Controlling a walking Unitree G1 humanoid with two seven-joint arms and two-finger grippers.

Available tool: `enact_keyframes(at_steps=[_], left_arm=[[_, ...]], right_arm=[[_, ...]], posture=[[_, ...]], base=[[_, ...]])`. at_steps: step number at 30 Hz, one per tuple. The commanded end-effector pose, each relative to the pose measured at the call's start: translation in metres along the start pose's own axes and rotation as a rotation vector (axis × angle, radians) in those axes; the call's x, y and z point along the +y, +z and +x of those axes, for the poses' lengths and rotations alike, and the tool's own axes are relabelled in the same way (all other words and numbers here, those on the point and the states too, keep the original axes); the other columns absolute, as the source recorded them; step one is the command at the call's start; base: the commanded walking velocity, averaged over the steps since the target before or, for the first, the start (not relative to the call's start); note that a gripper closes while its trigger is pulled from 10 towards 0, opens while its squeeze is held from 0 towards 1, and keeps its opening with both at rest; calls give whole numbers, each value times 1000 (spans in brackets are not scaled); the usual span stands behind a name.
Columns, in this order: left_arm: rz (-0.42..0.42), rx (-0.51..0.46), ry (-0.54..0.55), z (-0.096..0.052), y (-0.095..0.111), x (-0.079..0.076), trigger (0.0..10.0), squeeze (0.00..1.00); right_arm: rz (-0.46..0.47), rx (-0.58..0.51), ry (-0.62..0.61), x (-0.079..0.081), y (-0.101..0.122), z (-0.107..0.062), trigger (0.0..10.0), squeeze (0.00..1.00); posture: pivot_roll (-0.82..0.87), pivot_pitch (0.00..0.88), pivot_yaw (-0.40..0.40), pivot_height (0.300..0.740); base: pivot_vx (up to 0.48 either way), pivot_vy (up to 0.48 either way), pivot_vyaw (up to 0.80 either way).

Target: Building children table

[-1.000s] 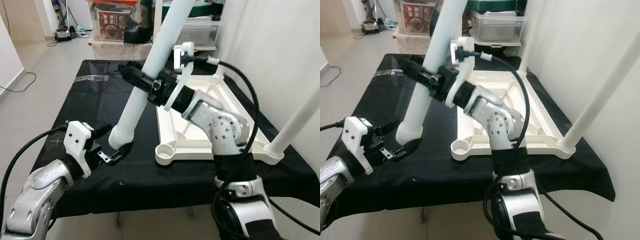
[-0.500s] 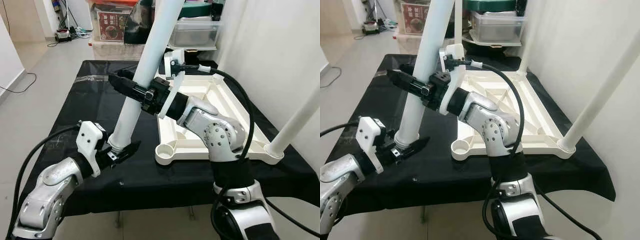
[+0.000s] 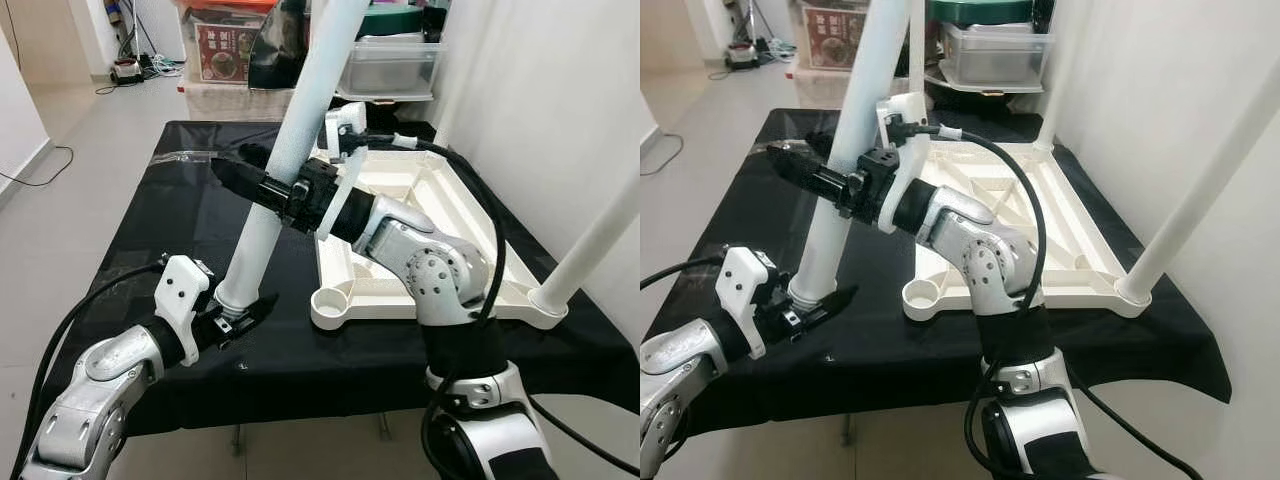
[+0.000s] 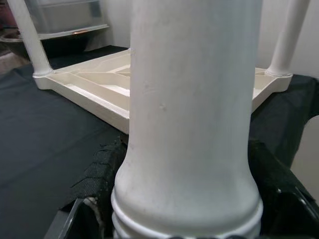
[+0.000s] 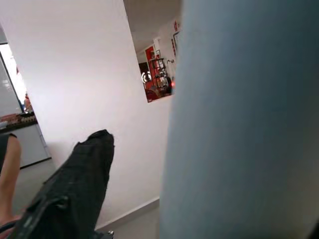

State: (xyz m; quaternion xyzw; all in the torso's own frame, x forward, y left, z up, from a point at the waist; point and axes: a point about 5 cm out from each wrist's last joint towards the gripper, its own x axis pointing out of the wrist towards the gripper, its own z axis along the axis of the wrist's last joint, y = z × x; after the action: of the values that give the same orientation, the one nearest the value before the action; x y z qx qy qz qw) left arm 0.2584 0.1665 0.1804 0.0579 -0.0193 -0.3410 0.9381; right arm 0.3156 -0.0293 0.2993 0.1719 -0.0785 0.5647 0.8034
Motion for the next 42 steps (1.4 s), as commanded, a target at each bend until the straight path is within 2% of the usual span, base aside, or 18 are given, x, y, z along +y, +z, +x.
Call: enact_keyframes(at_steps=[1,3,5,6,9,10,12,14,16,20,21,25,27,28,30,31,32,42], left_arm=[[-27,-31,-91,-2,7,-12,10000,0],[-39,-35,-133,-4,7,-18,10000,0],[-39,-35,-133,-4,7,-18,10000,0],[-48,-39,-192,-6,9,-28,10000,0],[-61,-46,-238,-8,10,-35,10000,0],[-89,-60,-345,-11,16,-51,10000,0],[-89,-60,-345,-11,16,-51,10000,0],[-94,-50,-389,-12,15,-58,10000,0],[-101,10,-454,-21,7,-67,10000,0],[-108,33,-460,-27,4,-67,10000,0],[-111,42,-458,-28,3,-66,10000,0],[-113,55,-457,-31,1,-66,10000,0],[-124,89,-450,-38,-5,-65,10000,0],[-132,107,-443,-43,-7,-64,10000,0],[-132,113,-437,-46,-7,-62,10000,0],[-132,113,-437,-46,-7,-62,10000,0],[-129,118,-431,-47,-6,-60,10000,0],[-110,131,-454,-47,-6,-59,10000,0]], right_arm=[[-29,-29,82,3,4,-3,10000,0],[-25,-31,140,5,4,-6,10000,0],[-25,-31,140,5,4,-6,10000,0],[-9,-24,220,8,2,-12,10000,0],[11,-18,288,11,0,-17,10000,0],[49,22,404,17,-12,-24,10000,0],[49,22,404,17,-12,-24,10000,0],[57,41,444,20,-18,-26,10000,0],[87,51,496,25,-24,-26,10000,0],[101,45,521,24,-23,-28,9725,0],[105,43,529,24,-22,-29,8627,0],[108,42,541,24,-21,-31,8941,0],[105,49,576,26,-20,-35,9216,0],[96,69,609,27,-21,-40,7137,0],[94,83,627,28,-23,-44,1098,0],[94,83,627,28,-23,-44,1098,0],[99,92,640,28,-25,-46,0,0],[137,124,681,35,-32,-49,0,0]], posture=[[54,0,-42,740],[54,0,-42,740],[54,0,-42,740],[58,0,-43,740],[60,0,-45,740],[76,0,-56,740],[76,0,-56,740],[78,0,-57,740],[79,0,-55,740],[82,0,-58,740],[82,0,-58,740],[79,0,-58,740],[68,0,-49,740],[69,0,-50,740],[69,0,-50,740],[69,0,-50,740],[70,0,-52,740],[68,0,-51,740]], base=[[0,0,0],[0,0,0],[0,0,0],[0,0,0],[0,0,0],[0,0,0],[0,0,0],[0,0,0],[0,0,0],[0,0,0],[0,0,0],[0,0,0],[0,0,0],[0,0,0],[0,0,0],[0,0,0],[0,0,0],[0,0,0]])
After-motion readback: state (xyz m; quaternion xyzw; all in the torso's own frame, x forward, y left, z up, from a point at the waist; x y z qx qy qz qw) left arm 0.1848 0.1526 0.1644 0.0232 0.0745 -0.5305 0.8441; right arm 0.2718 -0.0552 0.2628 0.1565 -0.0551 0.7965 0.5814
